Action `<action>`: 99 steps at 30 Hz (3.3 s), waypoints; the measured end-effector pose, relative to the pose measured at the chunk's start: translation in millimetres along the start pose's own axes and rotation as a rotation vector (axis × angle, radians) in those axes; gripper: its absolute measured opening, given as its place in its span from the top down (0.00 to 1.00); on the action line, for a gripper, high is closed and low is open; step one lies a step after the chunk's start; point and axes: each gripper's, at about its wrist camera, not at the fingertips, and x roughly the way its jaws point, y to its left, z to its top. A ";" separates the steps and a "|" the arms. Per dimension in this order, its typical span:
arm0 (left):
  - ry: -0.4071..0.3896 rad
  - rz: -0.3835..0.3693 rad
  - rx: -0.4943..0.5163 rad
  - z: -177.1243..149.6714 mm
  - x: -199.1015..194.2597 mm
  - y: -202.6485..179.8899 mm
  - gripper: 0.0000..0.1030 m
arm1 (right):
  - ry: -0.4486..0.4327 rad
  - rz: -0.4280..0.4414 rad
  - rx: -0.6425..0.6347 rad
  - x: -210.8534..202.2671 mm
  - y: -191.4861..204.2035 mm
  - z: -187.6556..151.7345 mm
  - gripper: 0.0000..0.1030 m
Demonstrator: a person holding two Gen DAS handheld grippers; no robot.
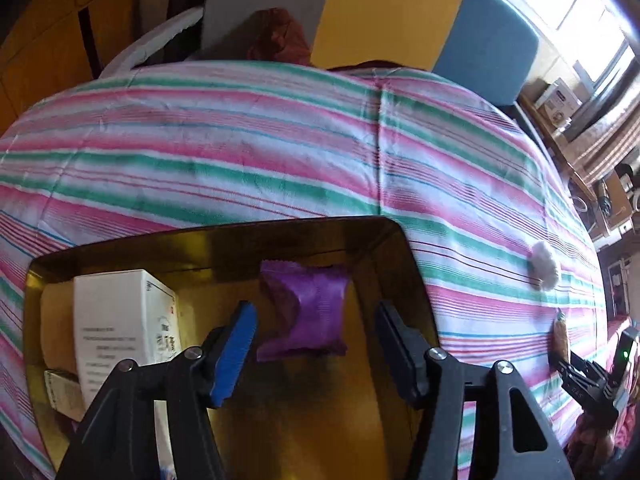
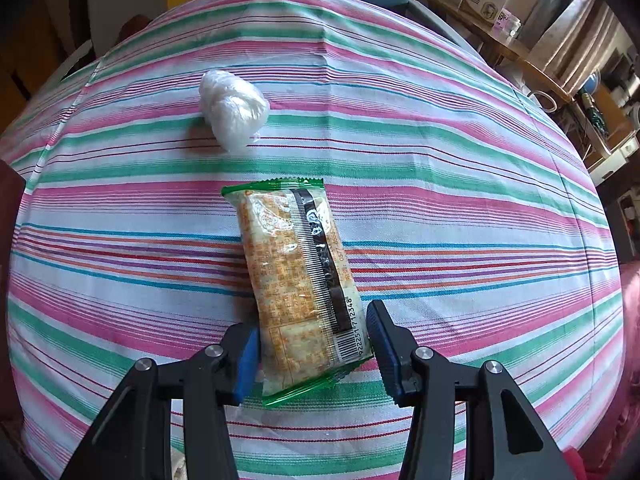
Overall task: Organize objects
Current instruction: 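Lower the purple packet into the tray and open the left gripper, then lower the cracker packet into the tray and open the right gripper, then move the right gripper to the cream knotted cloth and grasp it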
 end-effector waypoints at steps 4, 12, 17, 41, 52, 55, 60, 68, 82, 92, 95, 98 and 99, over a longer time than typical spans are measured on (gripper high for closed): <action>-0.083 -0.020 0.077 -16.7 -42.4 -4.8 0.39 | -0.007 -0.005 -0.007 -0.3 0.8 0.2 0.53; -0.204 -0.067 0.048 -92.7 -114.4 42.7 0.39 | -0.030 -0.022 -0.030 -9.2 7.5 0.1 0.59; -0.196 -0.061 -0.011 -127.3 -126.5 77.2 0.41 | -0.051 -0.019 -0.013 -24.3 10.6 0.8 0.59; -0.232 -0.095 -0.132 -172.8 -145.7 132.4 0.41 | -0.110 0.290 -0.711 -102.6 354.7 -19.0 0.59; -0.208 -0.102 -0.168 -177.0 -136.3 145.6 0.41 | -0.004 0.234 -0.685 -57.4 383.1 -15.7 0.59; -0.204 -0.099 -0.170 -177.3 -134.6 146.0 0.41 | -0.003 0.237 -0.673 -55.4 381.8 -14.8 0.58; -0.206 -0.089 -0.164 -178.1 -135.5 144.5 0.41 | -0.010 0.277 -0.643 -56.1 378.4 -12.3 0.52; -0.237 -0.042 -0.125 -176.4 -144.4 134.4 0.41 | -0.065 0.361 -0.595 -73.1 370.0 -15.0 0.34; -0.288 0.009 -0.004 -175.5 -162.3 99.5 0.41 | -0.209 0.413 -0.416 -128.5 284.0 -34.0 0.25; -0.289 0.011 0.127 -173.2 -162.2 54.0 0.41 | -0.244 0.329 -0.207 -131.3 173.0 -39.1 0.23; -0.279 0.003 0.163 -172.9 -159.5 39.6 0.41 | -0.239 0.297 -0.144 -126.7 140.0 -37.9 0.21; -0.271 -0.010 0.197 -172.7 -157.2 26.6 0.41 | -0.240 0.268 -0.081 -121.1 110.0 -35.3 0.18; -0.269 -0.014 0.206 -172.7 -156.5 22.9 0.41 | -0.243 0.258 -0.058 -119.1 99.9 -34.2 0.17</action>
